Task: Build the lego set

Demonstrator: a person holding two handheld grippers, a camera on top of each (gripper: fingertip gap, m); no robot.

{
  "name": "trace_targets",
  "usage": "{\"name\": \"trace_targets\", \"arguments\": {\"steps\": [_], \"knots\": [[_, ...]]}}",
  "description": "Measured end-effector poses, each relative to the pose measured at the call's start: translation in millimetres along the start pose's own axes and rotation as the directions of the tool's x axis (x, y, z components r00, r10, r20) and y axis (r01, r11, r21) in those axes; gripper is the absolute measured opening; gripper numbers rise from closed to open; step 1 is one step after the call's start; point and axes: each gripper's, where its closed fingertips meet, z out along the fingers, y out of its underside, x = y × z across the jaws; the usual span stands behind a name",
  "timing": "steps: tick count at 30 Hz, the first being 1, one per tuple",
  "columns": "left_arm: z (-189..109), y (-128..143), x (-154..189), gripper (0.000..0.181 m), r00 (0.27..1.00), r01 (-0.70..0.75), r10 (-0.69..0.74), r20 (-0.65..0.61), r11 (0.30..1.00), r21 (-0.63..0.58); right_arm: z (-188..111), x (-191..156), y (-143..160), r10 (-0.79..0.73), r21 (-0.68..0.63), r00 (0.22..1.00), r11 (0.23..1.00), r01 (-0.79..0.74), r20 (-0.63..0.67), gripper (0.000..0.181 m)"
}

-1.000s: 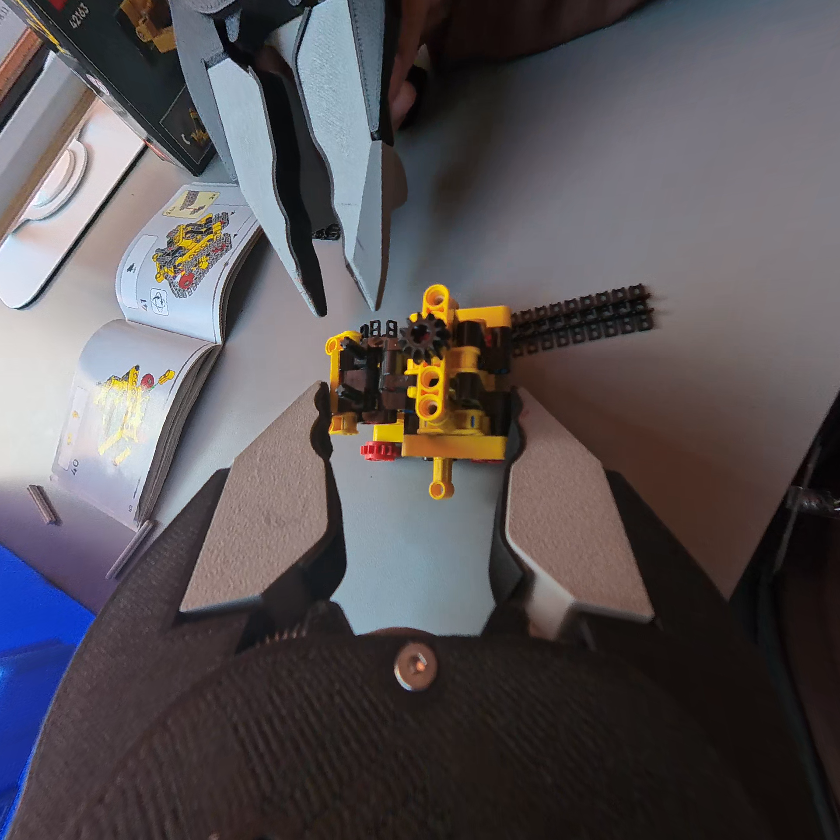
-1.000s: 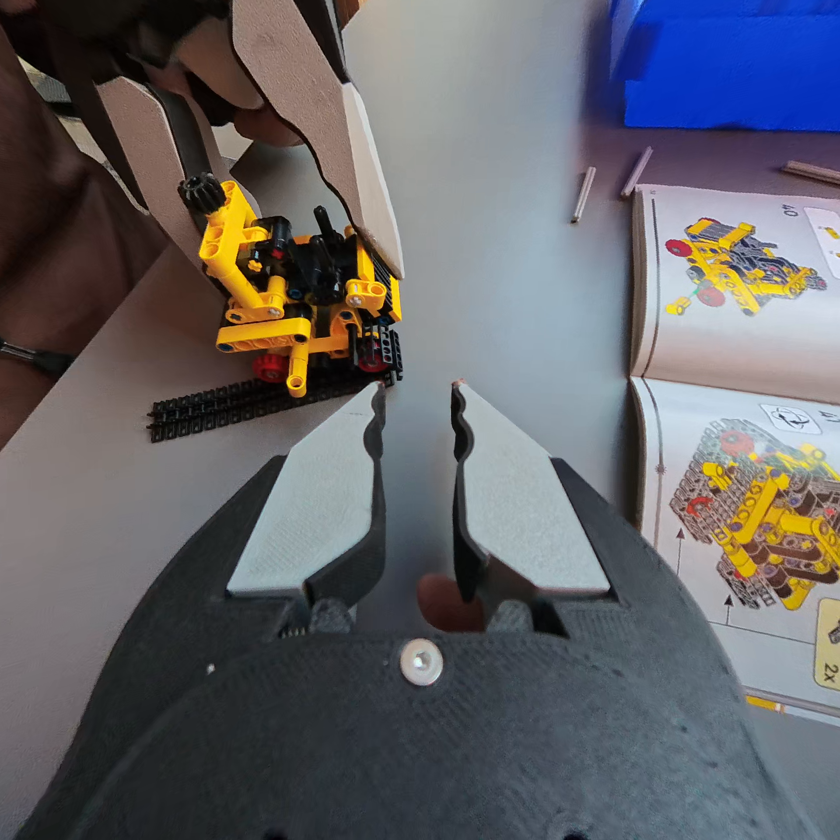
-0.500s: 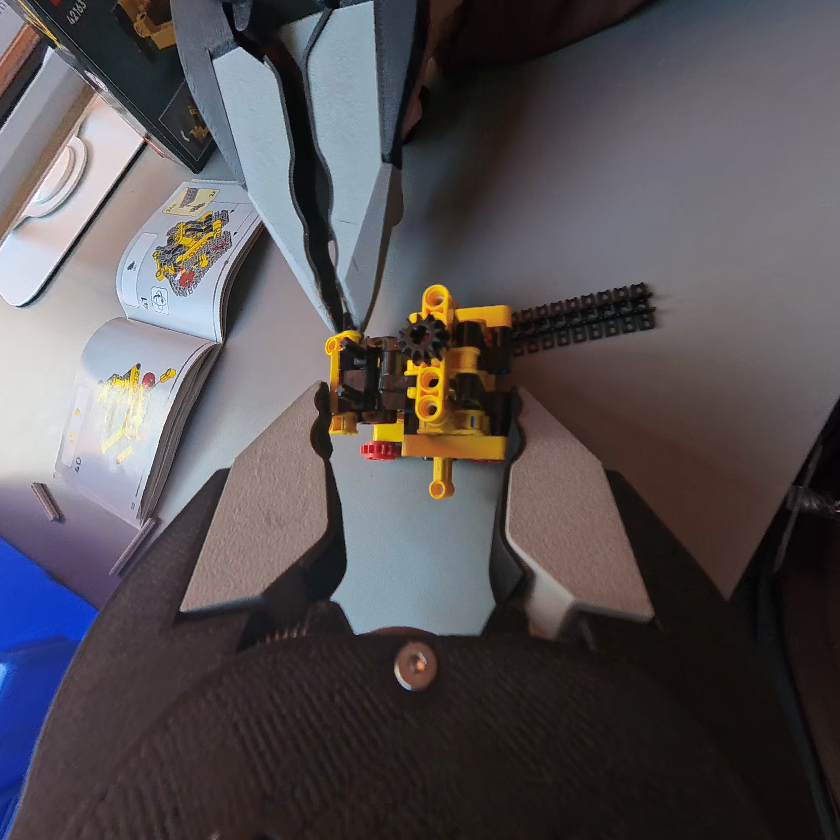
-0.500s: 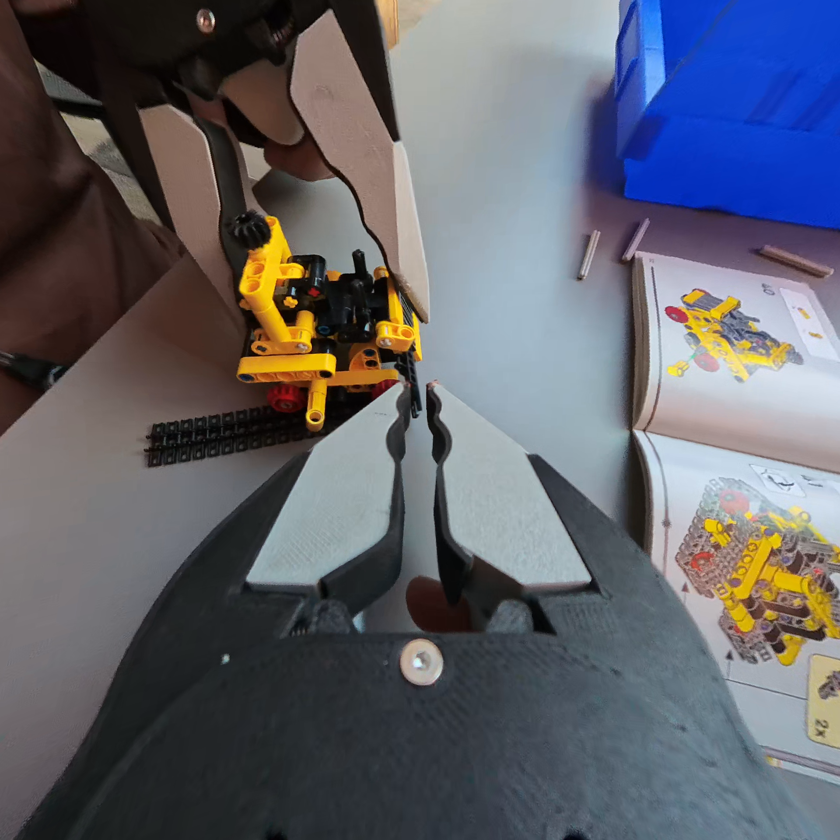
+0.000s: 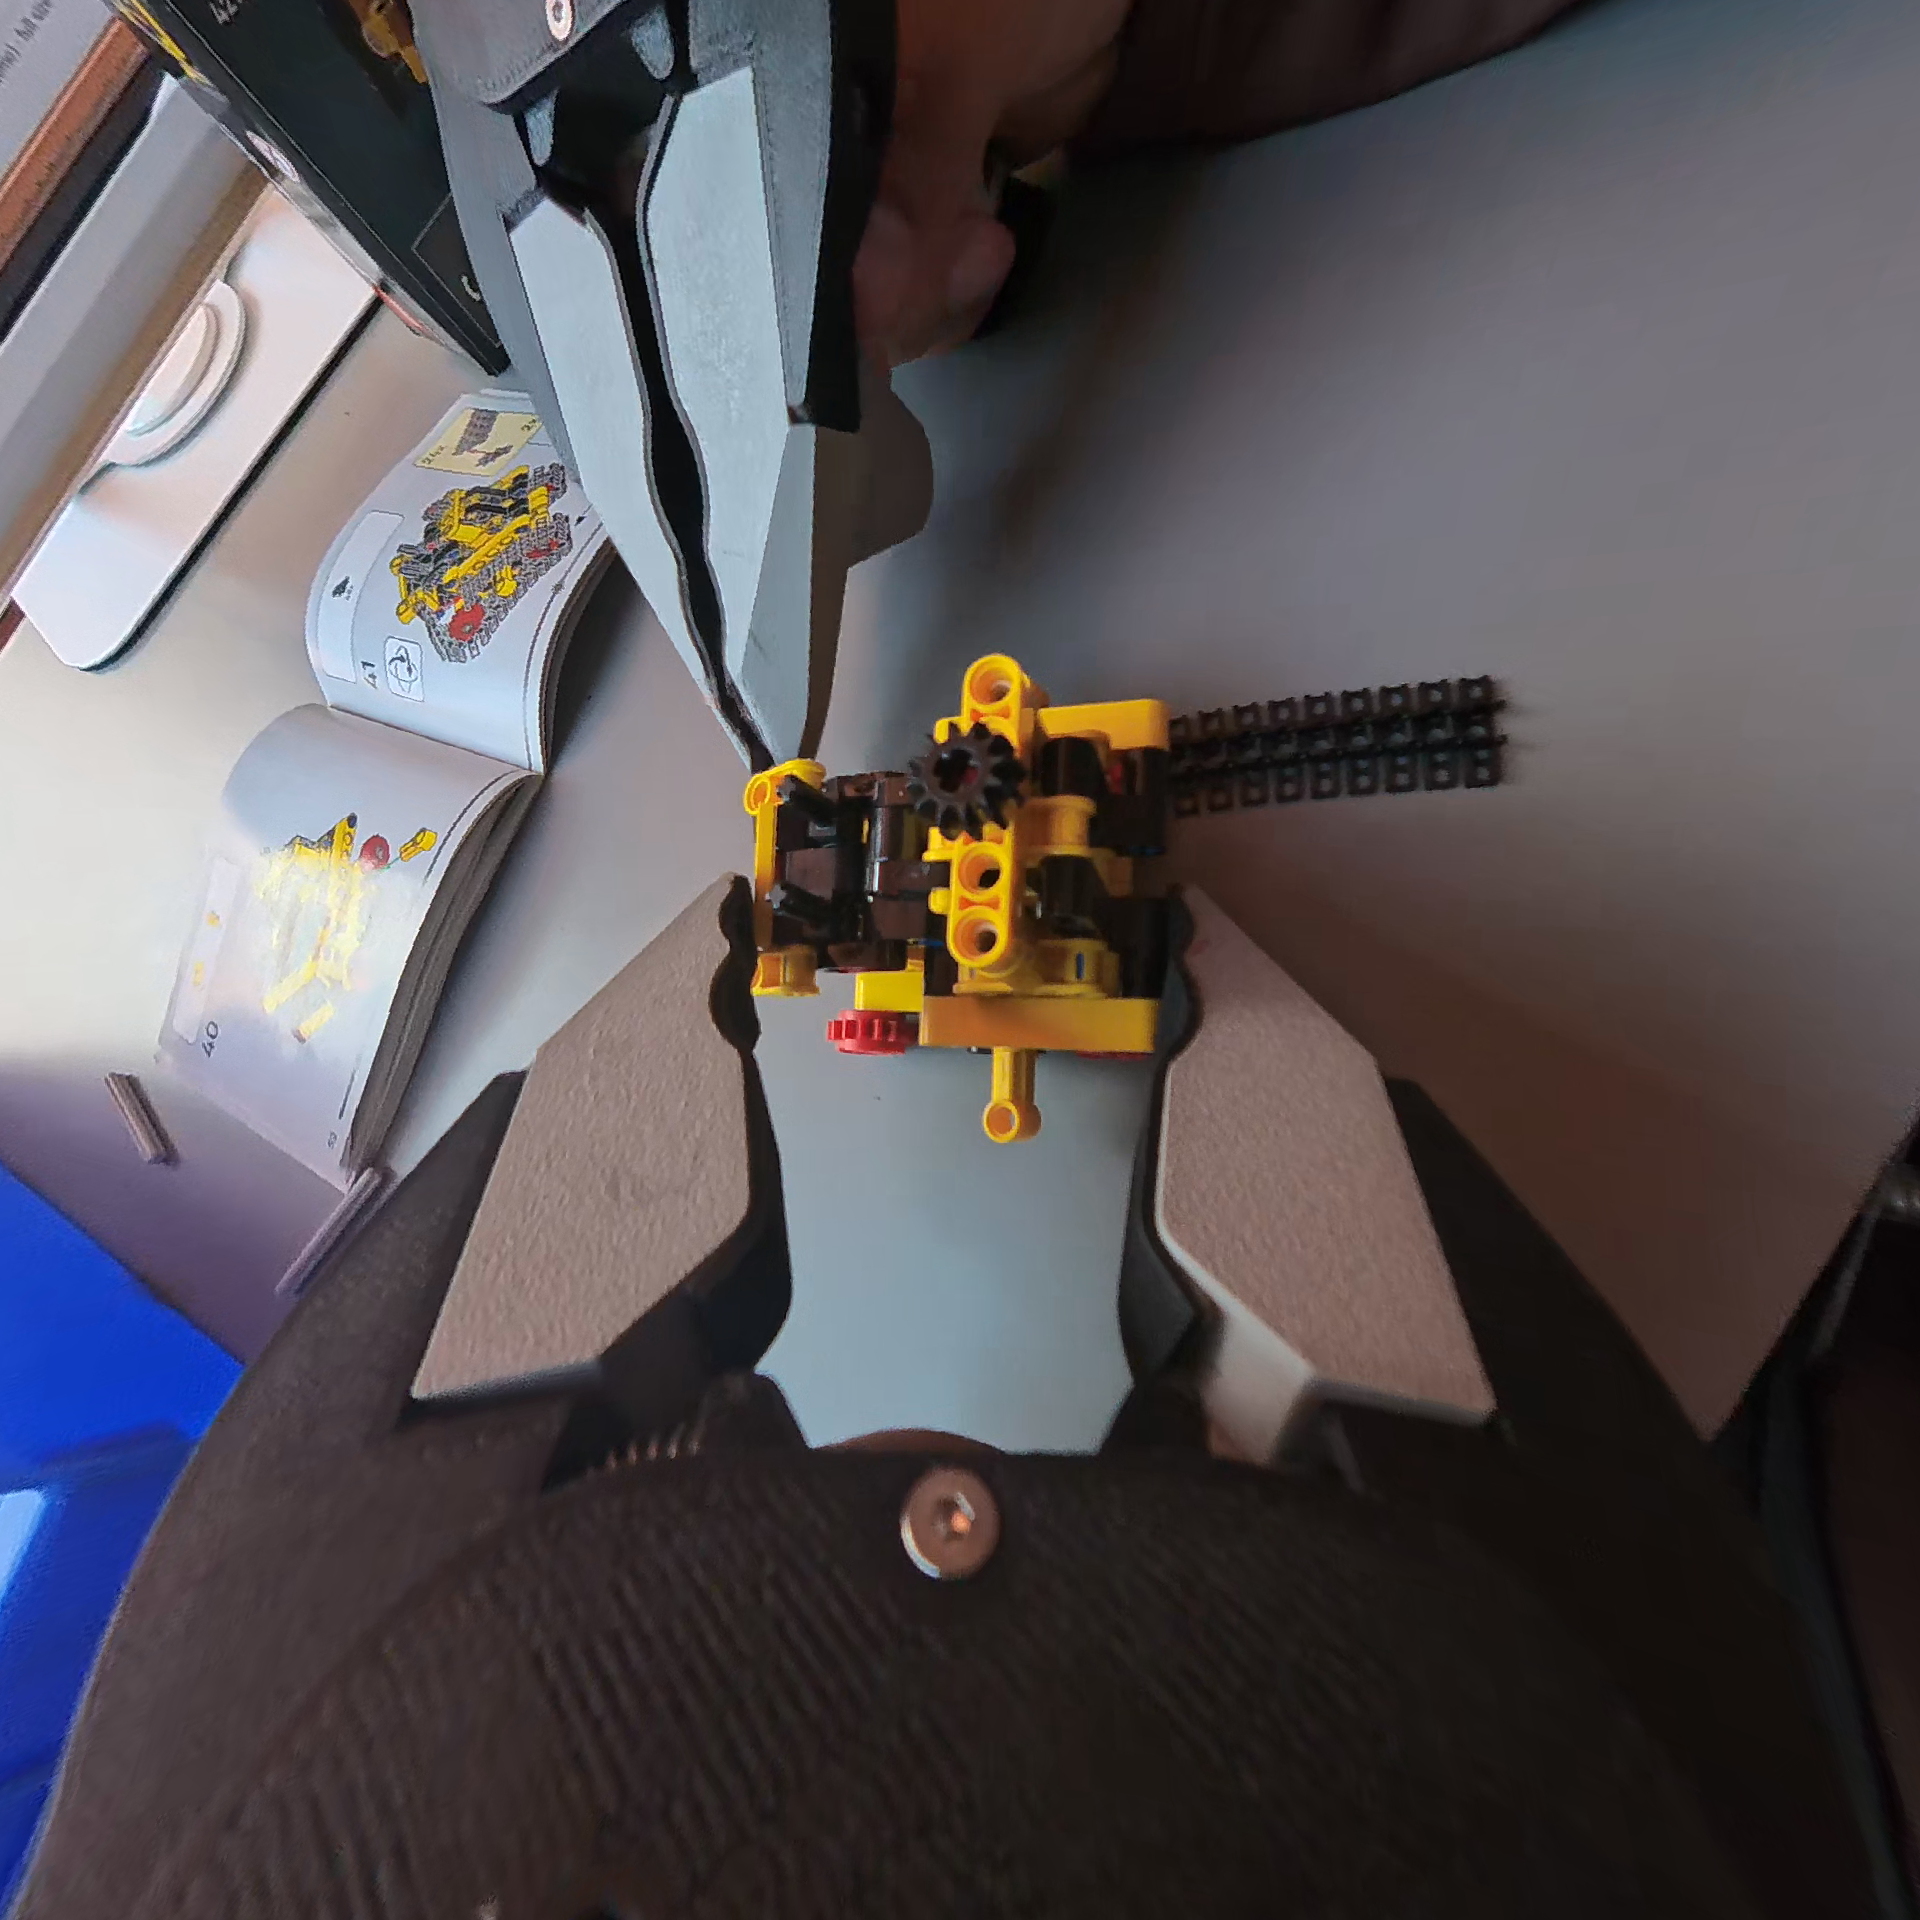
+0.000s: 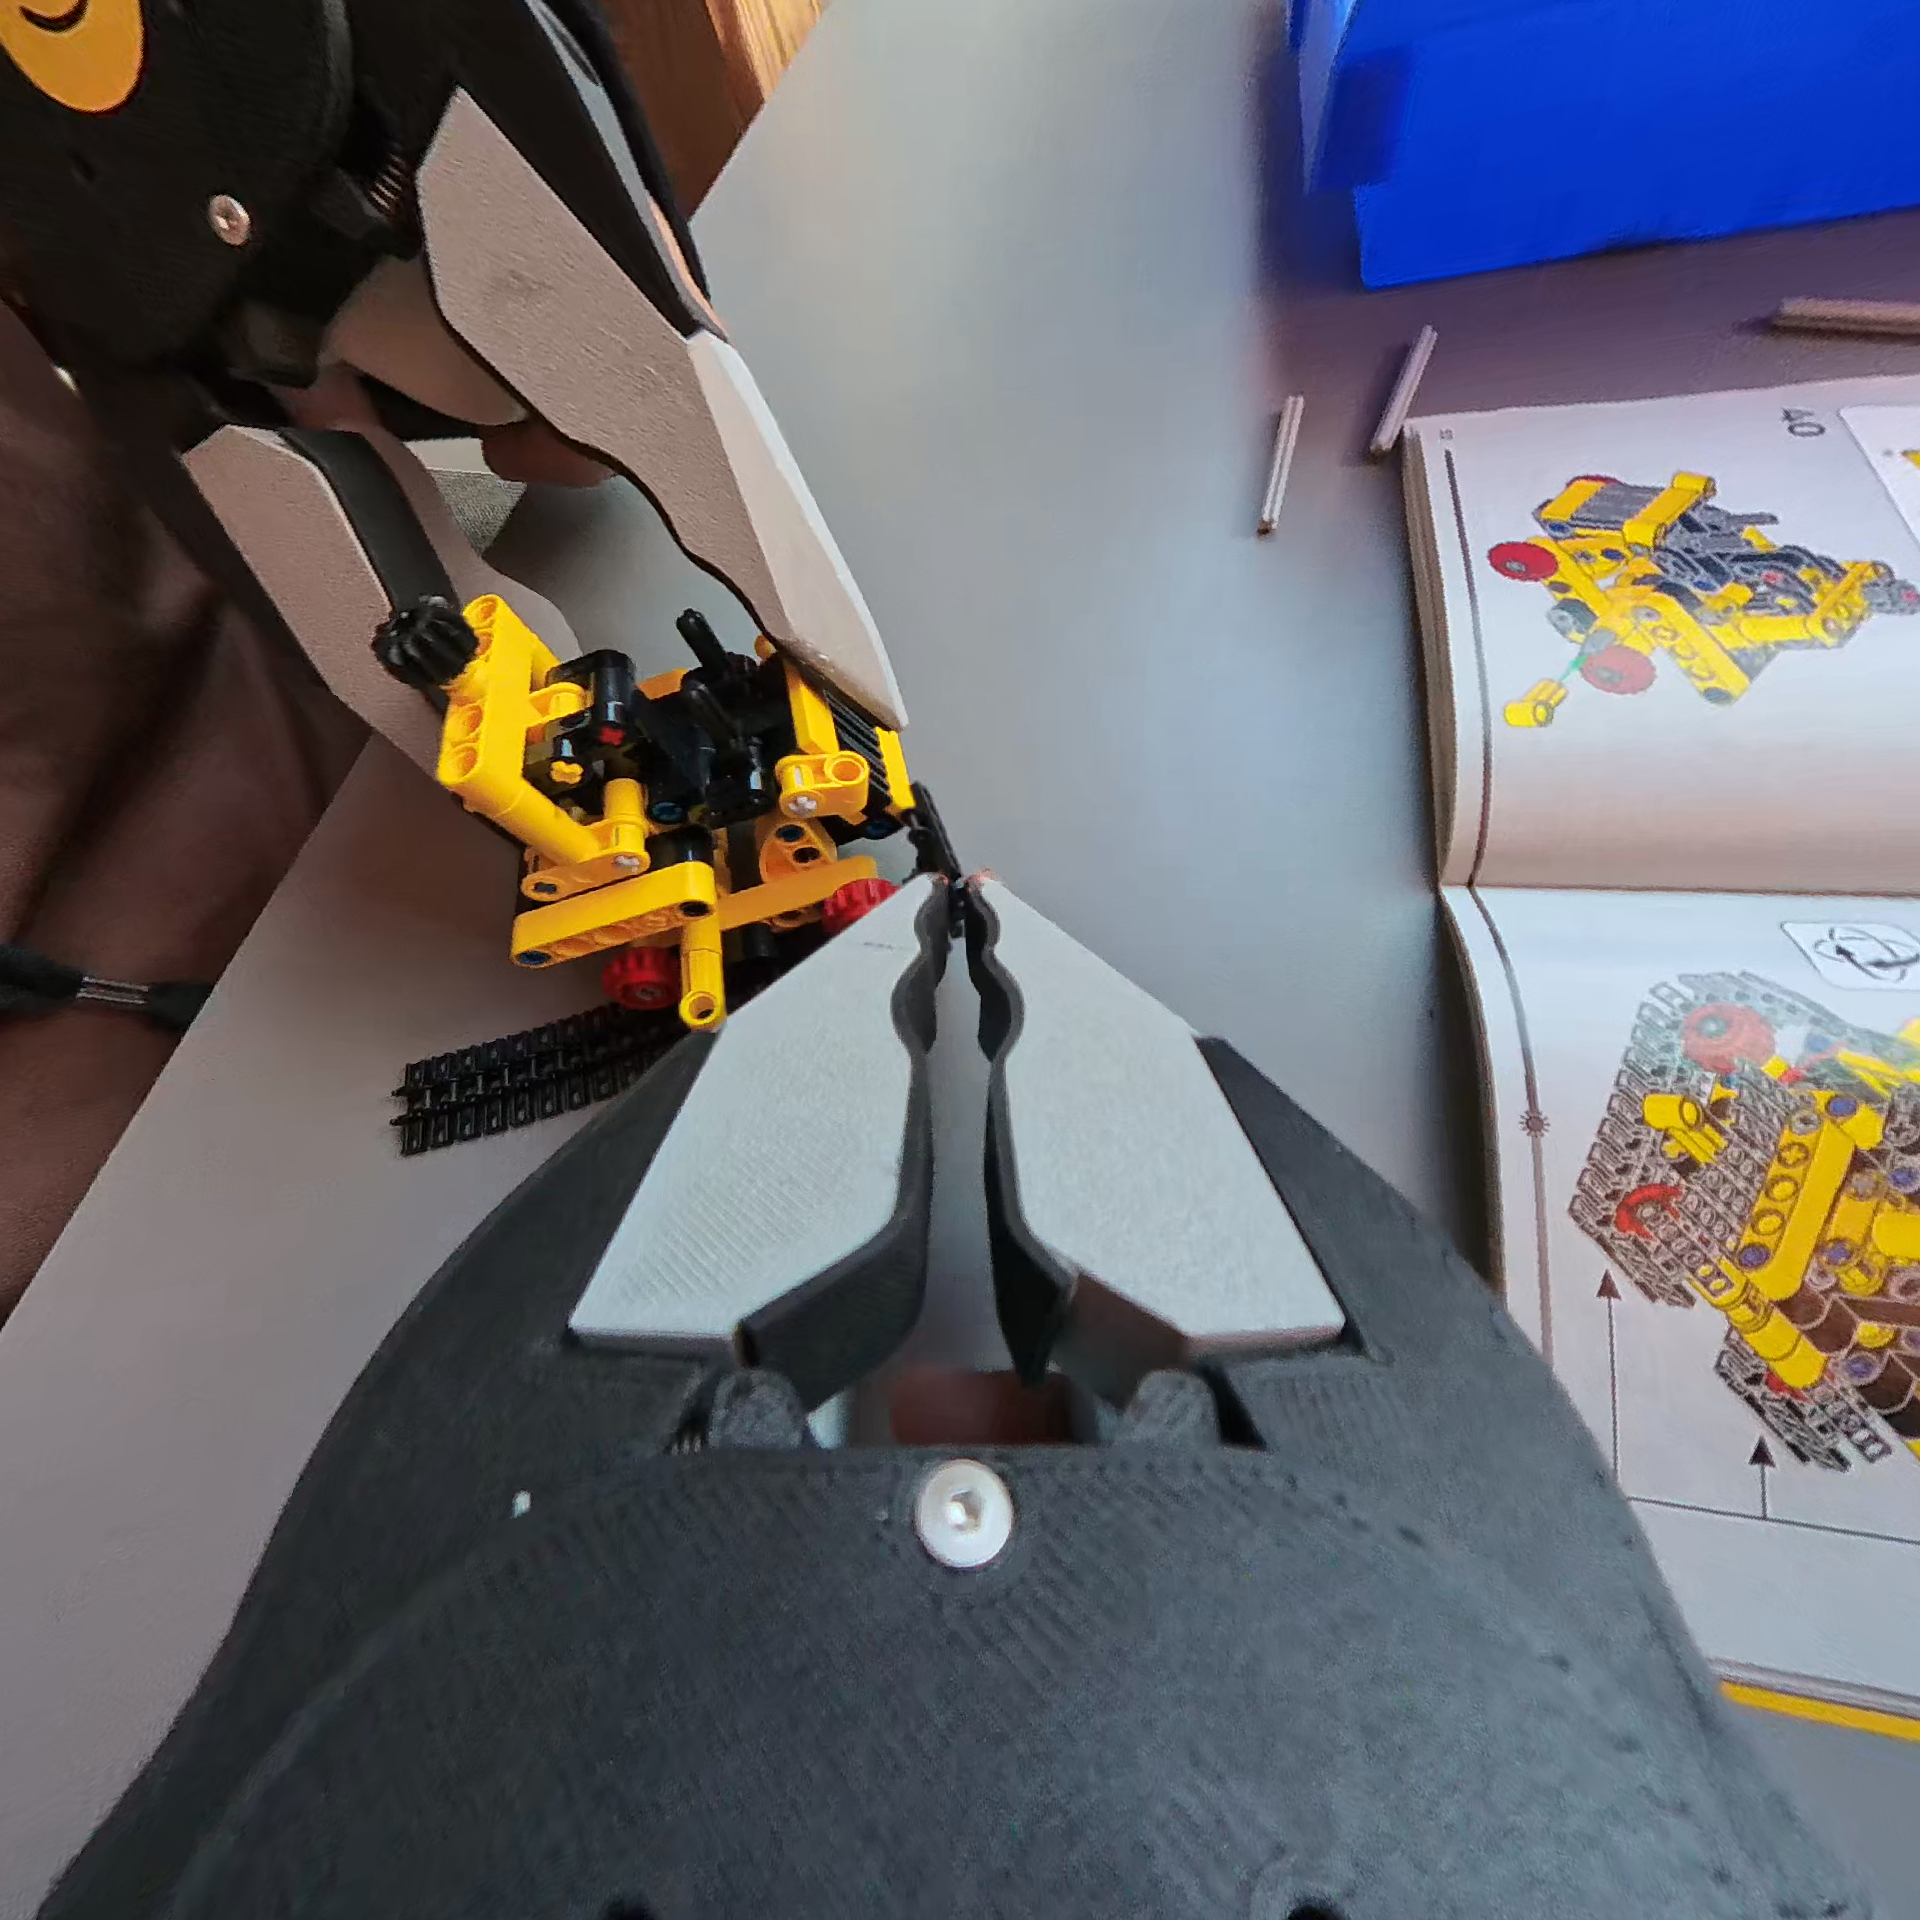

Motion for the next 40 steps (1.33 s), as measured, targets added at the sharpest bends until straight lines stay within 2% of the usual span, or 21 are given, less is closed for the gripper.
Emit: {"name": "trace_targets", "arguments": {"steps": [17, 26, 40], "knots": [[3.0, -0.3, -6.6, 0.076, 1.000, 0.018, -0.018, 0.008, 1.000, -0.008, 0.8, 7.5, 0.6, 0.064, -0.006, 0.998, 0.998, -0.064, -0.004, 0.000], [2.5, 1.8, -8.4, 0.076, 1.000, 0.022, -0.021, 0.011, 1.000, -0.020, 4.1, 12.9, -4.3, 0.045, -0.005, 0.999, 0.999, -0.045, 0.004, 0.000], [4.6, 3.2, -16.1, 0.076, 0.998, 0.056, -0.055, 0.006, 0.997, -0.058, 4.5, 21.8, -1.2, 0.127, -0.017, 0.992, 0.992, -0.127, -0.006, 0.000]]}}
